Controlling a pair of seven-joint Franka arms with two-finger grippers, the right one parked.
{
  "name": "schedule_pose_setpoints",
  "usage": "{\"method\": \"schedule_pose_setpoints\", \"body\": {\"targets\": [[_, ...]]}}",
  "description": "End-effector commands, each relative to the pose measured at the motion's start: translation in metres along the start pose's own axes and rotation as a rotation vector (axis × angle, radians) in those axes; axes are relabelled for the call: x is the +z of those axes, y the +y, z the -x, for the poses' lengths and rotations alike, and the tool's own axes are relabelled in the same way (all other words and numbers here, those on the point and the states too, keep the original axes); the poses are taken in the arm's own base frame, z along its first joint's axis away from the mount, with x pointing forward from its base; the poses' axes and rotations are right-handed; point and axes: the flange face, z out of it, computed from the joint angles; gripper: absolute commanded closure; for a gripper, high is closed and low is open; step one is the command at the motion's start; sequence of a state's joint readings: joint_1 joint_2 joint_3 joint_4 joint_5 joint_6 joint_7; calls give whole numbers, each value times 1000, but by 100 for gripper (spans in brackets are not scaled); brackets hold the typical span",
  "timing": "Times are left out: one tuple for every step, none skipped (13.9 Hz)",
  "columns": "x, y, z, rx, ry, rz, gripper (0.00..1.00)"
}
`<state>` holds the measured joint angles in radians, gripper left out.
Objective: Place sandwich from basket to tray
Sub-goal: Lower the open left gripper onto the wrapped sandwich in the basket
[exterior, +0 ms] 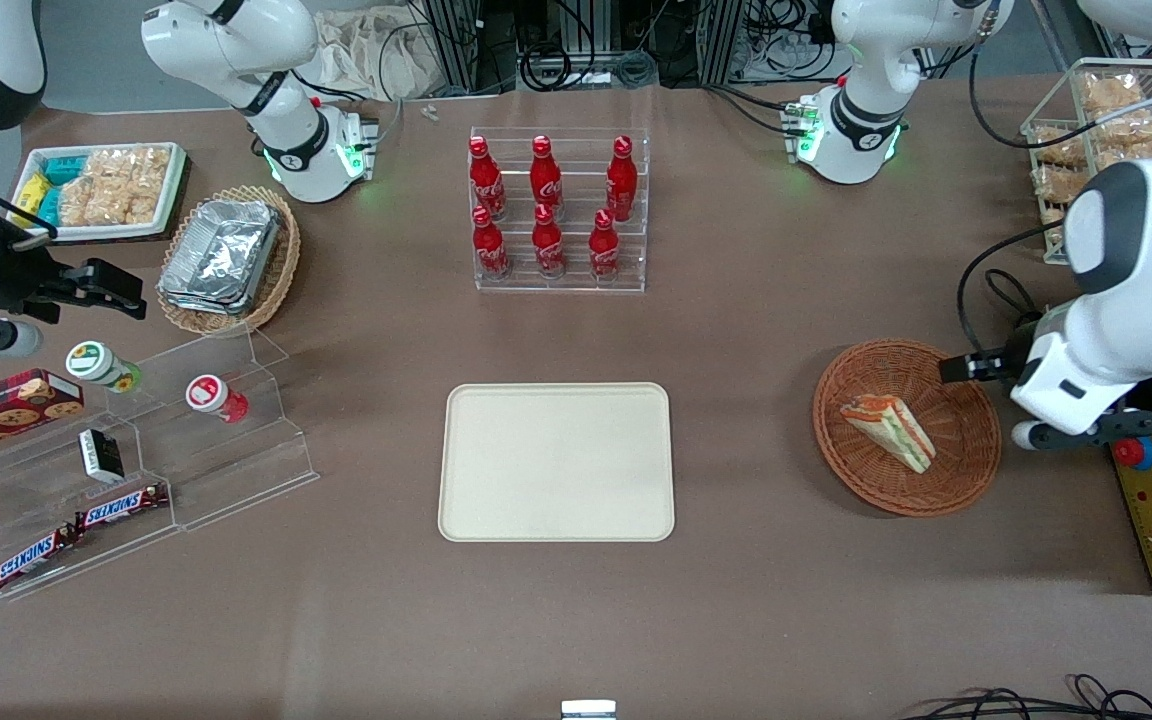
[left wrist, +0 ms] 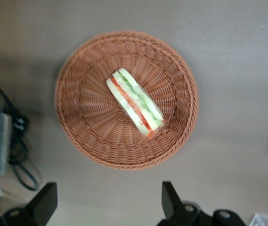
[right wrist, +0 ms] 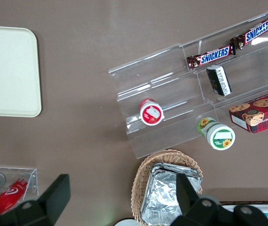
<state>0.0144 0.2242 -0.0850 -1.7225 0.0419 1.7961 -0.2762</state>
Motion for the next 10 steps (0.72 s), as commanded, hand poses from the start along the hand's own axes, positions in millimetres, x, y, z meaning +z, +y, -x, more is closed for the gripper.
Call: {"method": "schedule_pose_setpoints", "body": {"targets": [[41, 14, -5, -202, 18, 20, 1], [54, 18, -15, -318, 44, 38, 1], [69, 19, -19, -414, 63, 51, 1], [83, 20, -18, -472, 90, 69, 2], [95, 19, -17, -516, 116, 89, 2], [104, 17, -18, -573, 135, 105, 2], [117, 16, -17, -601, 137, 108, 2], [128, 15, -14, -607, 134, 107, 2], [135, 14, -11, -607, 138, 110, 2], [143, 14, -10, -607, 144, 115, 2]]}}
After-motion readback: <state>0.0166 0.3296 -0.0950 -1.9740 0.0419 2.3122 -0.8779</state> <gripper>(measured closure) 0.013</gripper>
